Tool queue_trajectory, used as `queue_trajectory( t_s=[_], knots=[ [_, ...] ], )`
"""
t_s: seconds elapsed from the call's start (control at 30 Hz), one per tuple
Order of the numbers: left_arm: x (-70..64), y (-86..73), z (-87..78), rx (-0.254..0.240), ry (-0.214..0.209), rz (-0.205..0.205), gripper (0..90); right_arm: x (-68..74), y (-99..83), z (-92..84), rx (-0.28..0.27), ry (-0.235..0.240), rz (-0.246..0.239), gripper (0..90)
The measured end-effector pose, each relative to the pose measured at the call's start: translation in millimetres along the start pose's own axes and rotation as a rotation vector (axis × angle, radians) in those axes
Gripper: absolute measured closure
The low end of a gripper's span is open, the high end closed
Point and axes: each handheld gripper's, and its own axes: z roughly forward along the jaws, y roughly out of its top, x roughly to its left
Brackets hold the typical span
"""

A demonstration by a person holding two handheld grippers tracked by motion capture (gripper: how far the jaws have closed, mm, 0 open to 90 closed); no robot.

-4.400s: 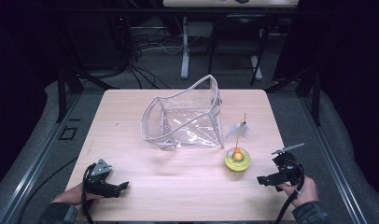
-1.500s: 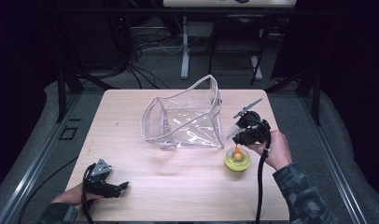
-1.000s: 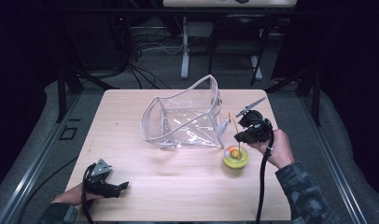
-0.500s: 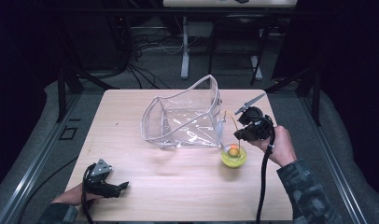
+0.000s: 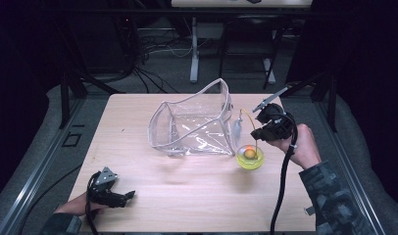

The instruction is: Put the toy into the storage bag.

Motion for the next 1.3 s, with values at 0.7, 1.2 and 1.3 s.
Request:
queue_trajectory(
  t_s=[0.7, 1.2, 1.3],
  knots=[
    [0.0, 0.1, -0.3, 0.003, -0.002, -0.001, 0.0, -5.6, 28.2, -16.8, 0.082, 0.010, -0.044, 88.6],
    [0.1, 0.1, -0.3, 0.003, -0.002, 0.000, 0.0, -18.0, 42.9, -33.1, 0.112, -0.010, -0.035, 88.6],
    [-0.2, 0.1, -0.2, 0.002, -0.002, -0.004, 0.0, -20.0, 44.9, -34.8, 0.114, -0.012, -0.033, 88.6]
  ],
)
